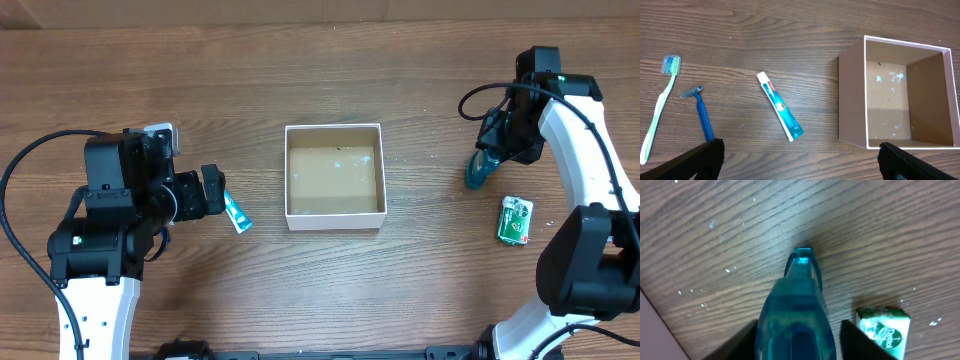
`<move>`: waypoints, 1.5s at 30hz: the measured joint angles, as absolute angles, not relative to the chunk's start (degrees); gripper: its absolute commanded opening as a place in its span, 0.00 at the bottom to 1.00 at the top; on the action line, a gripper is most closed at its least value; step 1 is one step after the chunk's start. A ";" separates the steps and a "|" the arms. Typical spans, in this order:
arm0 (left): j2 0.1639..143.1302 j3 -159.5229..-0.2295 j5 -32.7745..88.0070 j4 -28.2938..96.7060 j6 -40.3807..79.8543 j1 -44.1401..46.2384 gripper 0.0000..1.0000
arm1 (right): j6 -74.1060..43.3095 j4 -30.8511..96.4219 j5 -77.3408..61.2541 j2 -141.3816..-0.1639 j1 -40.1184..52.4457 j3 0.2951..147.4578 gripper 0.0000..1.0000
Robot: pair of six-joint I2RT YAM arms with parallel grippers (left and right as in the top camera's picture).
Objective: Pack container
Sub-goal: 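Carry the Listerine bottle with the right gripper into the box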
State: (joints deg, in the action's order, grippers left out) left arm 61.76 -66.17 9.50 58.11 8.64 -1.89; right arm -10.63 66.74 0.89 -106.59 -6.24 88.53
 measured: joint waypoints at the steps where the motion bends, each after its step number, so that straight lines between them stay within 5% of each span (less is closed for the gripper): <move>1: 61.76 -66.17 9.47 58.11 8.64 -1.89 1.00 | -10.61 66.74 0.86 -106.56 -6.22 88.53 0.41; 12: 61.78 -66.17 9.50 58.11 8.64 -1.89 1.00 | -10.48 66.87 0.91 -106.59 -6.24 88.55 0.37; 17: 61.78 -66.17 9.47 58.11 8.67 -1.89 1.00 | -10.50 66.92 0.86 -106.56 -6.24 88.62 0.17; 26: 61.78 -66.17 9.50 58.11 8.64 -1.89 1.00 | -10.44 73.19 0.80 -104.42 -4.64 96.12 0.04; 36: 61.78 -66.17 9.47 58.13 8.64 -1.89 1.00 | -10.98 75.42 0.80 -91.59 16.08 107.18 0.04; 45: 61.78 -66.17 9.50 58.15 8.67 -1.89 1.00 | -17.69 71.96 1.67 -97.51 29.74 107.07 0.04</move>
